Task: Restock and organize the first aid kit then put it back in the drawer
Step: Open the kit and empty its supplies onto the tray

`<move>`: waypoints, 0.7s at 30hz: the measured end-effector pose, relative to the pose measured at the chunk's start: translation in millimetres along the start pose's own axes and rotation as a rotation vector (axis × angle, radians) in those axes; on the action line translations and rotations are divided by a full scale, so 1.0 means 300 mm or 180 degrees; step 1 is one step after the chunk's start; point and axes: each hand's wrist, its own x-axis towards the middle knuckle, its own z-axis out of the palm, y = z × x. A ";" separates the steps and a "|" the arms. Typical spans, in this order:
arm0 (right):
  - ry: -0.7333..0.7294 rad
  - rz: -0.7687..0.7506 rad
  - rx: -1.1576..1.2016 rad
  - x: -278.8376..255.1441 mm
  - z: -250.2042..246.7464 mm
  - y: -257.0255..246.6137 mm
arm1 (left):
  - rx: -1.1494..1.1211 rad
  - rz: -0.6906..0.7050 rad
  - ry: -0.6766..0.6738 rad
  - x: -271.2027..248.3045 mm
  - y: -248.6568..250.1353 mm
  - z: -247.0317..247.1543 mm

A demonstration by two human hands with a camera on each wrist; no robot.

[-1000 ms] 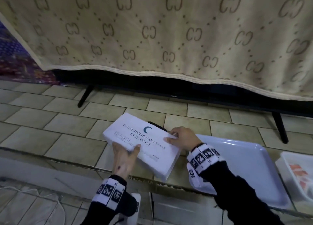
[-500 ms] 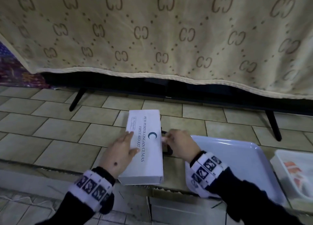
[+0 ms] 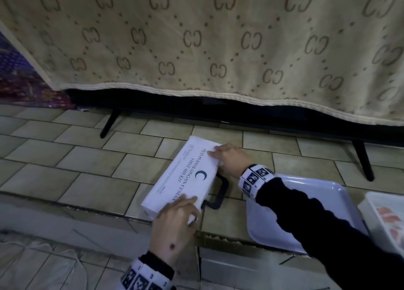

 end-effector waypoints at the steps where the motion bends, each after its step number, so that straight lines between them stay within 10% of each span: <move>1: 0.0050 0.0107 0.0050 -0.034 0.006 -0.003 | -0.0013 0.0074 0.0005 -0.009 -0.046 -0.013; 13: 0.1130 0.0415 0.0458 -0.306 0.139 -0.147 | -0.0923 0.0017 0.1076 0.092 -0.349 -0.051; 21: 0.1683 0.0605 0.0524 -0.338 0.189 -0.166 | -0.1110 -0.0124 0.0973 0.104 -0.346 -0.059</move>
